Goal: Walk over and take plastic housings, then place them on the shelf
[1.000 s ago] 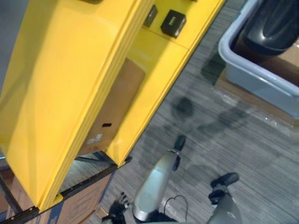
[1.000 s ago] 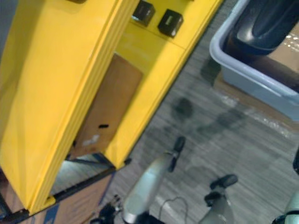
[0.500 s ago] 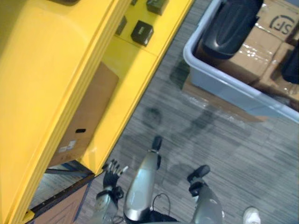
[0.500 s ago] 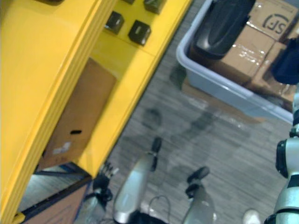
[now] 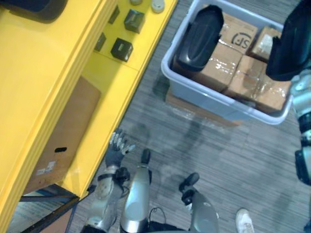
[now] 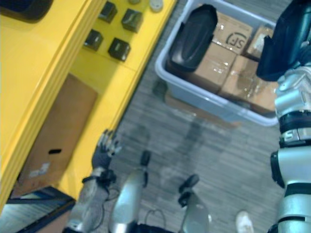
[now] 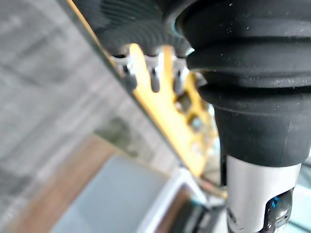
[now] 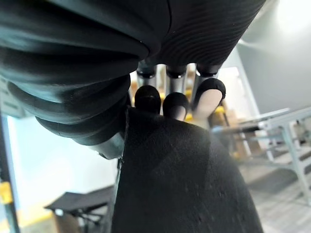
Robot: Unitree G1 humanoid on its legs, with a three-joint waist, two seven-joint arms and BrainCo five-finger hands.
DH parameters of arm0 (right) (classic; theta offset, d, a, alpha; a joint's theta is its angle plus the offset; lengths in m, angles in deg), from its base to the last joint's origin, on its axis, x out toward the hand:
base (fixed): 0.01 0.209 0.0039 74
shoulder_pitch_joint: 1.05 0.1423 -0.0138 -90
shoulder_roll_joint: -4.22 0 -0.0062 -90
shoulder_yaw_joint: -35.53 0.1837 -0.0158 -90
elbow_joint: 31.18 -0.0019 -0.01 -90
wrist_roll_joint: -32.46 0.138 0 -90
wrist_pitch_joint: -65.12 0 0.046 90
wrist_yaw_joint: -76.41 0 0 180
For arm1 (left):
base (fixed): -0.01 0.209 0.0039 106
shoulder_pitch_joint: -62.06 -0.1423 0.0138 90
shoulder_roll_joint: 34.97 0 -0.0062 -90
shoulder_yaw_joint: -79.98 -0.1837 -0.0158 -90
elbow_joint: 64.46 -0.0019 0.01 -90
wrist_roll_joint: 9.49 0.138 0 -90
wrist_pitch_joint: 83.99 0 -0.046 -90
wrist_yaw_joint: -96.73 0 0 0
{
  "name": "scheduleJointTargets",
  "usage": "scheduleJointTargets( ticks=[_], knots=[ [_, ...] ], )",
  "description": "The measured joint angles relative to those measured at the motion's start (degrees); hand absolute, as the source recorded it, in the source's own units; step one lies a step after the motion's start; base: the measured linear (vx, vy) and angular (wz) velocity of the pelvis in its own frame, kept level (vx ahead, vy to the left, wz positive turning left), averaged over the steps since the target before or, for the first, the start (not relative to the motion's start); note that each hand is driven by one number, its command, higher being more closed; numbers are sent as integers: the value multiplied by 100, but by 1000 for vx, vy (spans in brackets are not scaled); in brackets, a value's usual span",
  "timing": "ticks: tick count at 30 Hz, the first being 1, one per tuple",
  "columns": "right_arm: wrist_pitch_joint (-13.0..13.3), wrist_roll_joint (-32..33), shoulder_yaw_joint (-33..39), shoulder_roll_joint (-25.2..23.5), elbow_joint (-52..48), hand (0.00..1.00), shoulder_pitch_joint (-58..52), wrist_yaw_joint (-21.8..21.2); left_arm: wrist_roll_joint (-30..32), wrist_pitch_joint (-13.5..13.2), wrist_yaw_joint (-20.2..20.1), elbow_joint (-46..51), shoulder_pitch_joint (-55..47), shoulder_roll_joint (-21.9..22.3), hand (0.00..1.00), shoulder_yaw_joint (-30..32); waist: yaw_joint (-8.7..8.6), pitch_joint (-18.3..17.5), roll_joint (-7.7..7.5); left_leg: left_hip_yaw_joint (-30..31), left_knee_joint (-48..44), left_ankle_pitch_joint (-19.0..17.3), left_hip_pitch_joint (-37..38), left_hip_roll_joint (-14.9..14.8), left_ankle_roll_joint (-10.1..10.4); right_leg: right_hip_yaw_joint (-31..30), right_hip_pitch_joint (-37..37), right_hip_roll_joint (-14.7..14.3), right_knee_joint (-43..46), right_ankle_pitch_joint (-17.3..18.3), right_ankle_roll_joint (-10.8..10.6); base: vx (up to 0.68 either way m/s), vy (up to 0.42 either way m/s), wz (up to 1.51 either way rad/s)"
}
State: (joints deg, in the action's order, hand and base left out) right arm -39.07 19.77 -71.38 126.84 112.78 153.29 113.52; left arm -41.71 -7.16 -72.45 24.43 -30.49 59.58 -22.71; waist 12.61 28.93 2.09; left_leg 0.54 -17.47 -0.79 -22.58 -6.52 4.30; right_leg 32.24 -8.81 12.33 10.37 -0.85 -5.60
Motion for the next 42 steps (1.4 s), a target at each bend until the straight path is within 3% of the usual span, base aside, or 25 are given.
scheduleJointTargets(
  ticks=[7,11,13,19,20,22,24,30,34,42],
  knots=[
    [347,-413,1,-358,-741,100,-1,434,-325,420,-82,4,620,-64,0,-419,-130,-53,-178,-121,110,101,63,-140,57,-111,0,-177,-199,-130,128,-73,-12,-11],
    [602,-759,2,-744,-1416,100,-119,555,-845,761,-276,-175,1075,-72,0,-628,-250,-219,-494,-309,128,109,208,-246,73,-290,12,-249,-224,-171,172,-17,-5,-19],
    [792,-912,2,-824,-1746,100,-258,575,-1098,874,-374,-534,1510,-29,0,-744,-294,-253,-551,-413,159,105,359,-267,76,-397,108,-268,-288,-213,170,-20,20,-28],
    [1357,-1472,22,-1306,-2685,100,-808,680,-1343,920,-482,-2002,2906,121,0,-891,-655,-512,-974,-760,377,116,665,-363,96,-655,200,-356,-537,-335,182,-23,16,-28],
    [1504,-1635,31,-1434,-2933,100,-998,679,-1470,893,-482,-2179,3102,160,0,-908,-747,-591,-1088,-860,432,118,756,-385,104,-733,212,-368,-553,-360,187,30,18,-29],
    [1667,-1823,34,-1521,-3139,100,-1156,674,-1523,804,-474,-2318,3278,255,0,-950,-821,-642,-1166,-942,514,127,857,-393,119,-810,246,-382,-600,-386,180,40,13,-21],
    [1874,-2103,36,-1602,-3275,100,-1271,651,-1968,685,-482,-2391,3542,373,0,-1022,-883,-664,-1187,-1030,562,121,1006,-402,132,-892,313,-388,-616,-389,180,40,20,-16],
    [2140,-2282,36,-1862,-3278,100,-1458,570,-3047,179,-557,-2684,3804,614,0,-1049,-1005,-866,-1237,-1074,757,160,1182,-396,185,-913,437,-429,-748,-405,165,44,16,-3],
    [2348,-2455,22,-1980,-3329,100,-1586,398,-3549,-38,-720,-2843,3819,776,0,-989,-989,-1048,-1234,-1200,917,178,1373,-375,201,-997,532,-430,-842,-430,139,43,27,-9],
    [2569,-2501,18,-2056,-3608,100,-1939,250,-3469,-180,-498,-2972,3877,1031,0,-994,-1041,-1288,-1172,-1230,1143,224,1601,-302,221,-1008,709,-429,-993,-449,114,5,10,-1]
  ],
)
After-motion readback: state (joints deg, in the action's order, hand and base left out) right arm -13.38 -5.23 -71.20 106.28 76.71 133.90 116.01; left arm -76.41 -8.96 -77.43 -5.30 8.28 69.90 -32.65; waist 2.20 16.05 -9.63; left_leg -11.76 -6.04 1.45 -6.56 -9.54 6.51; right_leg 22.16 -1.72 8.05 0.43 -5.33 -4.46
